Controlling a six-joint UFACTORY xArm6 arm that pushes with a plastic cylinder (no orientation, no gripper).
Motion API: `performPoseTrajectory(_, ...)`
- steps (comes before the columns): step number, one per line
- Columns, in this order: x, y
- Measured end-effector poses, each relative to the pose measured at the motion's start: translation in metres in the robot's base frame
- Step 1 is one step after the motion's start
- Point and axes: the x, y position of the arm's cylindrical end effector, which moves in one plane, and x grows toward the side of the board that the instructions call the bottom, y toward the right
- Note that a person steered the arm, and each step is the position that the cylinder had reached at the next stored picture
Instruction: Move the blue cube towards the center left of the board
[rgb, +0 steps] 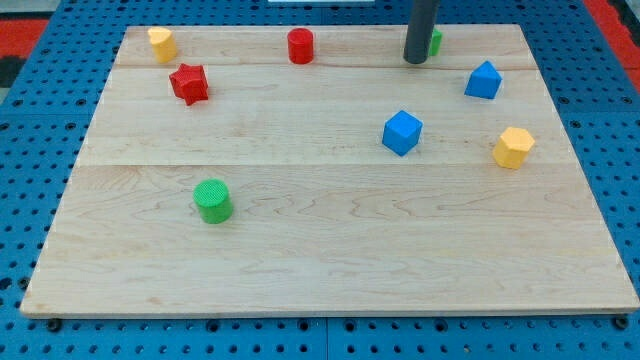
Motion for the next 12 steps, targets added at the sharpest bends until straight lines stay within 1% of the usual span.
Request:
performPoseTrajectory(1,0.000,0.009)
performPoseTrajectory(5,0.000,0.008)
performPoseTrajectory(6,0.000,-0.026)
performPoseTrajectory(7,0.013,-0.062)
performPoseTrajectory(8,0.074,-0.006)
performPoseTrajectory(9,0.116,0.048)
performPoseTrajectory(10,0.132,-0.009)
performPoseTrajectory(11,0.131,-0.071)
performPoseTrajectory(12,0.136,-0.036)
